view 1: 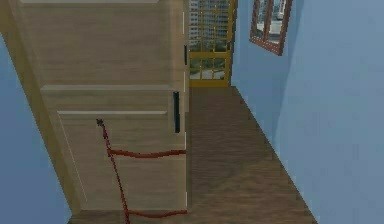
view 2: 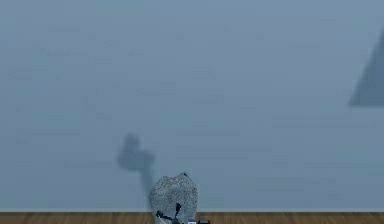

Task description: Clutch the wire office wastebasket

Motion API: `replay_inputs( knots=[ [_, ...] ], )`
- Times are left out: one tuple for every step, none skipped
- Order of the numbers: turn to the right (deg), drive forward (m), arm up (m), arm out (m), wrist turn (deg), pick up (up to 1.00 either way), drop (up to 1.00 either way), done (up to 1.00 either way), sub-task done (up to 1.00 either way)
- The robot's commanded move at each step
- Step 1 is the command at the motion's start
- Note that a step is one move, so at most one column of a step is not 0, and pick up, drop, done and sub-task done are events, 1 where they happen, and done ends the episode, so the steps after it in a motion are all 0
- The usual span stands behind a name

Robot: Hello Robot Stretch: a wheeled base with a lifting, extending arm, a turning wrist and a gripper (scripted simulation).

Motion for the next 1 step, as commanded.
replay_inputs(
  knots=[
    [0.0, 0.0, 0.0, 0.0, 0.0, 0.0, 0.0, 1.0, 0.0]
  ],
)
